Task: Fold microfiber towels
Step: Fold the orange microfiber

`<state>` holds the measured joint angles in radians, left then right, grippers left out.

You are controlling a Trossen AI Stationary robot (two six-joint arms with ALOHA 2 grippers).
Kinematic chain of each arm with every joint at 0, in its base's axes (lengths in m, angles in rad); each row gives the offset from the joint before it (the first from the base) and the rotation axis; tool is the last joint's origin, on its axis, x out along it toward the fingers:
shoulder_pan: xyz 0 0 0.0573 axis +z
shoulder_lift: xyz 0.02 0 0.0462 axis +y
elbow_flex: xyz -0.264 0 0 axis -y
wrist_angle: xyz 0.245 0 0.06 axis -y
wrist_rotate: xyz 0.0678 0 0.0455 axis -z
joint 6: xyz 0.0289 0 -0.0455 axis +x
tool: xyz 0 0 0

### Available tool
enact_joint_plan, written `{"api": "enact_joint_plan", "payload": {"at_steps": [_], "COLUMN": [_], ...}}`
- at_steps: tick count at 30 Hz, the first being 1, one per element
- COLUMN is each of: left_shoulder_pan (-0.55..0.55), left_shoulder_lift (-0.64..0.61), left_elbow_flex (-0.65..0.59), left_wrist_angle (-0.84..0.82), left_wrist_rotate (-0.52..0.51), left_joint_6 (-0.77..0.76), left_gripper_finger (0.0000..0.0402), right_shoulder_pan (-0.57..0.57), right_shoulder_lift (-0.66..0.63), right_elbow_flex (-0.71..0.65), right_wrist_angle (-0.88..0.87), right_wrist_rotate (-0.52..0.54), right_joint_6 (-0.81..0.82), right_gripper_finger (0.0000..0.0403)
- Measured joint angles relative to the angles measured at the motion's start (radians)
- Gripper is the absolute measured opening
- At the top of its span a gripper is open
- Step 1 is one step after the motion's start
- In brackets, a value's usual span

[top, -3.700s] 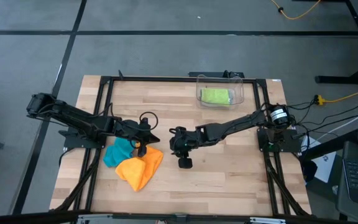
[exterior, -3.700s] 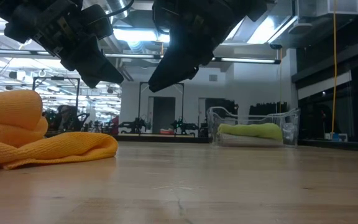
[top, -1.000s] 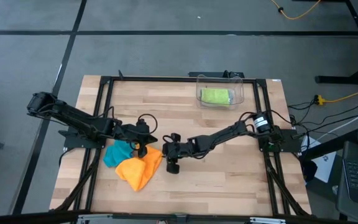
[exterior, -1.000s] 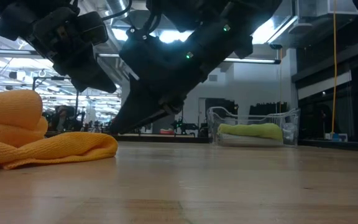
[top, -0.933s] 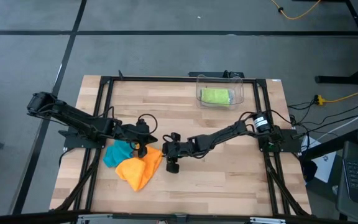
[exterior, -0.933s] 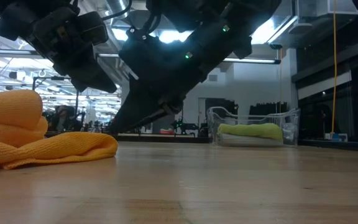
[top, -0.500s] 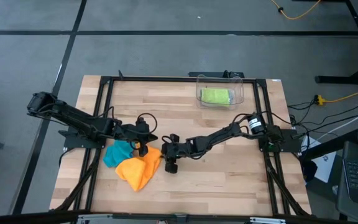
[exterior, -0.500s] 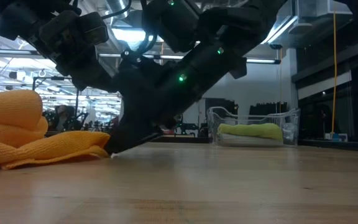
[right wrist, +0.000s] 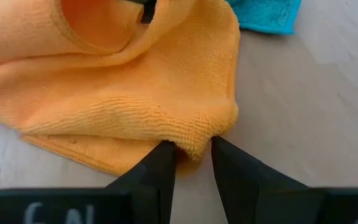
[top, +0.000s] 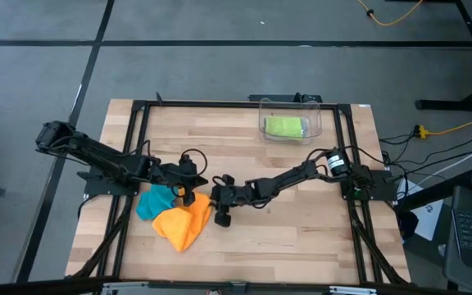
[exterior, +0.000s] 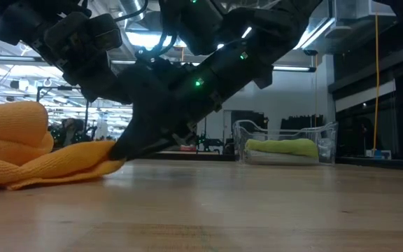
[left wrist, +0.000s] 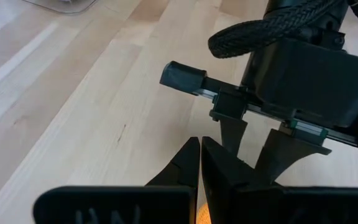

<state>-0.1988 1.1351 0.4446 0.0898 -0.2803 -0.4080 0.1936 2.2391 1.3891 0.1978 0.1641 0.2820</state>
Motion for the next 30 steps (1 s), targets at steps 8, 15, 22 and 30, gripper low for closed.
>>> {"api": "enact_joint_plan", "payload": {"at_steps": [8,15,22,30], "left_shoulder_pan": [0.000,0.000,0.000,0.000], "left_shoulder_lift": [0.000,0.000,0.000,0.000], "left_elbow_flex": [0.000,0.000,0.000,0.000], "left_wrist_angle": [-0.001,0.000,0.003,0.010], "left_wrist_rotate": [0.000,0.000,0.000,0.000], "left_joint_6": [0.000,-0.002,-0.007,-0.009], "left_gripper_finger": [0.0009,0.0009,0.0009,0.0009], "right_shoulder_pan": [0.000,0.015,0.014,0.028], "right_shoulder_lift": [0.000,-0.021,-0.109,-0.180], "right_elbow_flex": [0.000,0.000,0.002,0.000], "right_wrist_angle": [-0.003,-0.149,-0.517,-0.857], "right_wrist_rotate": [-0.054,-0.030,0.095,0.422], "right_joint_6": [0.005,0.004,0.003,0.105], "right_gripper_finger": [0.0009,0.0004,0.0002,0.0002]}}
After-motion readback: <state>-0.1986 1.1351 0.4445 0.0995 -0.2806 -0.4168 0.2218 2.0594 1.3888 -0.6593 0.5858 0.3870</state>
